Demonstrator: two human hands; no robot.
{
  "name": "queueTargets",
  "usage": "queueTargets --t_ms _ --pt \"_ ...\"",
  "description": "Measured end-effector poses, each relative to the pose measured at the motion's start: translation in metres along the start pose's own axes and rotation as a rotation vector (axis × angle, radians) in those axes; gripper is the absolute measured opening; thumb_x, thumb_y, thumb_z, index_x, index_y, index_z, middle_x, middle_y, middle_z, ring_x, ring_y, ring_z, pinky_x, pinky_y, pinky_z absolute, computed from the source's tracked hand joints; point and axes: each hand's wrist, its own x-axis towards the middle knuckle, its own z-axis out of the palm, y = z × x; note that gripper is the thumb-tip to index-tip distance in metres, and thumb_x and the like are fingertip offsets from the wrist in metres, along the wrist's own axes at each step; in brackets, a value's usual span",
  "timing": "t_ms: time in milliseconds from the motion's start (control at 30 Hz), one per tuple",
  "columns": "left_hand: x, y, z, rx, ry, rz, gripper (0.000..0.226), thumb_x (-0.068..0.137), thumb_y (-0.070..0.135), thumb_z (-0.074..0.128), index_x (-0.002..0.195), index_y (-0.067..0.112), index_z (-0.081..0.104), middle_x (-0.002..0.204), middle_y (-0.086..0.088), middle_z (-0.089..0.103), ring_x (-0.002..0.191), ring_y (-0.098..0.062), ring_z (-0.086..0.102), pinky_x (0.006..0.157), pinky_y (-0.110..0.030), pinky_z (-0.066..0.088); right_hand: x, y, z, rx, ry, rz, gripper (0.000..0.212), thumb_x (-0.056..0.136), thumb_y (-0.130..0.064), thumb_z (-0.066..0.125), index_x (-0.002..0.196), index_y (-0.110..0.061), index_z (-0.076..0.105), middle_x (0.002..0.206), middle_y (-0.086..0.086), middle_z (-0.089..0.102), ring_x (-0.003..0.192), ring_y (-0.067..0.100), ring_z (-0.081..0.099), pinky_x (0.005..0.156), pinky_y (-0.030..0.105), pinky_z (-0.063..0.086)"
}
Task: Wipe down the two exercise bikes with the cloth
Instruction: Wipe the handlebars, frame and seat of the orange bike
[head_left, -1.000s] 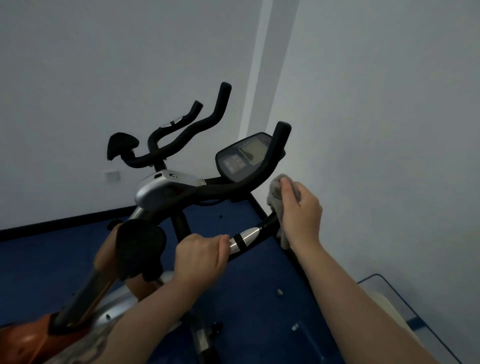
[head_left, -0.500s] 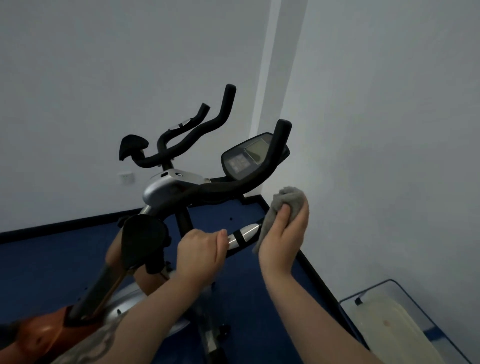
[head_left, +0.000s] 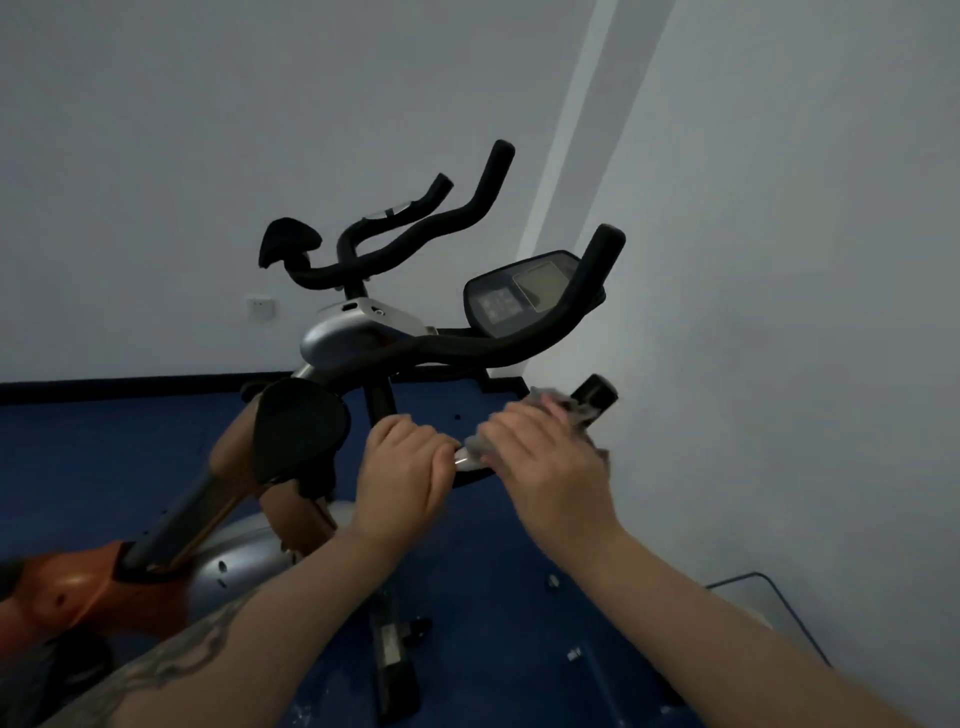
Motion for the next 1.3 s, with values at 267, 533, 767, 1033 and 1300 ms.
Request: queueTargets --t_ms 267,533,767,1033,1300 --pt "-0.016 -0.017 -0.014 -0.231 -0.148 -0.044 0.036 0.098 0.018 0.035 0.096 0.007 0.069 0.105 -0.007 0.066 0.118 -0.017 0.05 0.113 -0.046 0.024 0.021 0.012 -0.02 -0.057 -0.283 0.071 0.04 0.098 -0.037 0.037 0.098 -0.014 0.069 0.088 0.001 0.067 0.084 0.022 0.062 0.107 0.041 0.036" --pt "-0.008 -0.02 -0.076 -0.34 -0.327 -0.198 0.034 0.101 0.018 0.046 0.133 0.023 0.056 0.144 0.016 0.041 0.133 0.003 0.035 0.1 0.005 0.015 0.048 -0.039 -0.006 0.031 -0.612 0.066 0.06 0.099 -0.045 0.006 0.098 -0.025 0.063 0.091 -0.009 0.067 0.086 0.015 0.062 0.088 0.033 0.039" --pt "0.029 -0.069 -0.098 -0.27 -0.163 -0.217 0.022 0.095 0.017 0.05 0.112 0.02 0.064 0.115 0.007 0.061 0.11 -0.005 0.053 0.097 -0.014 0.035 0.048 -0.086 0.007 -0.018 -0.504 0.259 0.043 0.101 -0.031 0.038 0.105 -0.007 0.073 0.089 0.003 0.072 0.079 0.022 0.066 0.083 0.038 0.051" --pt "0.027 -0.11 -0.062 -0.276 -0.132 -0.373 0.01 0.094 0.028 0.057 0.086 0.032 0.054 0.086 0.02 0.043 0.089 0.006 0.047 0.07 -0.011 0.033 0.033 -0.086 -0.006 -0.195 -0.559 0.274 0.054 0.095 -0.044 0.032 0.125 -0.015 0.066 0.117 0.012 0.067 0.117 0.034 0.059 0.109 0.056 0.027" --pt "0.023 -0.116 -0.058 -0.284 -0.08 -0.367 0.017 0.093 0.041 0.047 0.084 0.029 0.055 0.084 0.018 0.043 0.079 0.0 0.043 0.07 -0.011 0.032 0.092 -0.101 0.048 -0.013 -0.835 0.486 0.04 0.105 -0.039 0.021 0.122 -0.013 0.048 0.109 0.008 0.063 0.095 0.028 0.062 0.069 0.033 0.034"
